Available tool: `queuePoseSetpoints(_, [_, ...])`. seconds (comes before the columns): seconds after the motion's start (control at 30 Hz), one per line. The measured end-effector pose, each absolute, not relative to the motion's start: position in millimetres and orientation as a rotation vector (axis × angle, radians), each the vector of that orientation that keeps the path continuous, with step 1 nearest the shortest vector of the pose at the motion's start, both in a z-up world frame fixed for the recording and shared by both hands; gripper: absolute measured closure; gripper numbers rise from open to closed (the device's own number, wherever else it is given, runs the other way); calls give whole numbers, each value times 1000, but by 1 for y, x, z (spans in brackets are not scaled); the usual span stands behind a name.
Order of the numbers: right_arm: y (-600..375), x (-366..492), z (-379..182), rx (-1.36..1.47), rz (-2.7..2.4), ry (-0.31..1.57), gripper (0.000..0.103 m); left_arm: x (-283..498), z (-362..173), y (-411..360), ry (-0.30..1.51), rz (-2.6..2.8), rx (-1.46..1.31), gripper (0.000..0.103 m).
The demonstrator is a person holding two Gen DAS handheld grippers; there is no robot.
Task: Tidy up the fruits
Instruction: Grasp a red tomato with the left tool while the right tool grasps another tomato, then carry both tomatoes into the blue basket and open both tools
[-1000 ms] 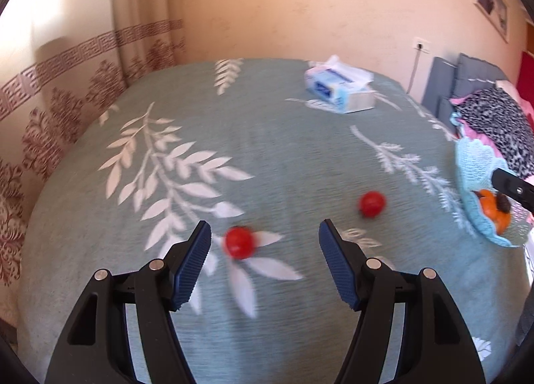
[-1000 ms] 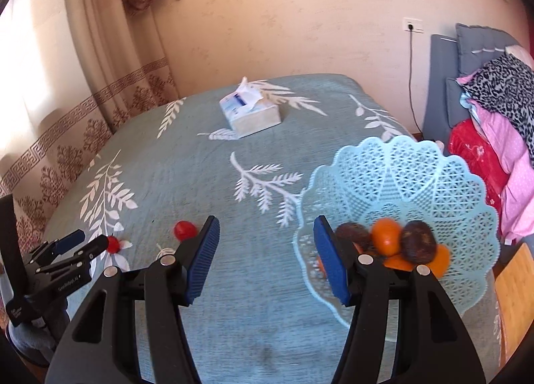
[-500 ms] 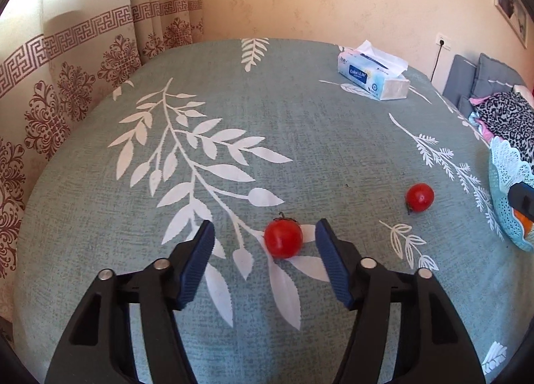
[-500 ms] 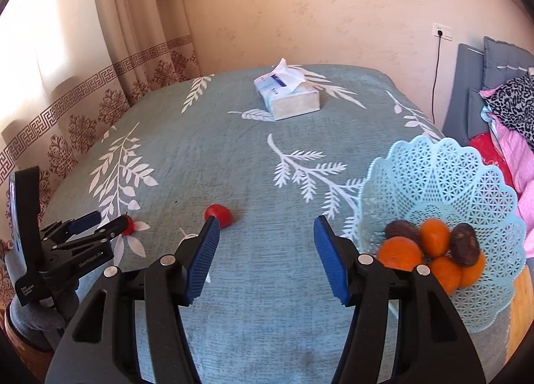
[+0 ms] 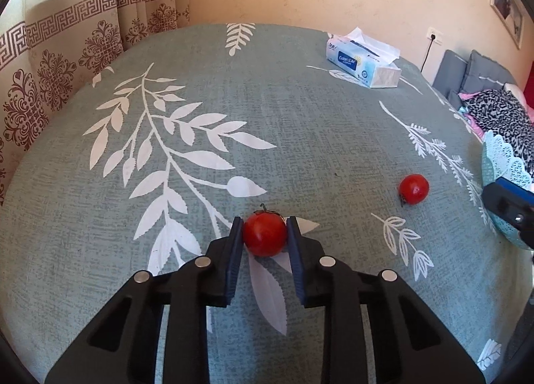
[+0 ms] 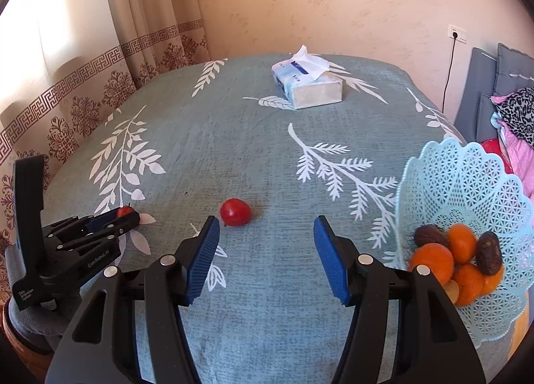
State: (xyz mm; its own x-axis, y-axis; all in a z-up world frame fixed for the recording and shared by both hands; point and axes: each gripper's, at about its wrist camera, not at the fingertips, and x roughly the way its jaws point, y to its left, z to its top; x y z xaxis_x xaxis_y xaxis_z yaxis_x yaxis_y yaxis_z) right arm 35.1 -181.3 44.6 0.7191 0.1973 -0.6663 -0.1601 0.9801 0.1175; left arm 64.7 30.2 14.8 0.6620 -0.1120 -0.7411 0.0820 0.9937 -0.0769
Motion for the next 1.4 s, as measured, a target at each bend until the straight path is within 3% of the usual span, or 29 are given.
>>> queuePoseSetpoints(0.53, [-145, 82, 15, 3, 243, 846, 43, 49, 28, 30, 742, -87, -15, 77])
queuePoseSetpoints(0.8, [-137, 95, 3, -17, 238, 880, 54, 47, 27, 29, 741, -91, -13, 77])
queuePoseSetpoints(0.87, [-134, 97, 0, -25, 241, 888, 63, 47, 27, 29, 741, -91, -15, 77])
queuePoseSetpoints(1.03, [-131, 100, -2, -41, 227, 883, 73, 48, 27, 29, 743, -90, -19, 77])
queuePoseSetpoints(1.4, [-131, 88, 7, -54, 215, 858, 73, 48, 26, 29, 743, -85, -17, 77])
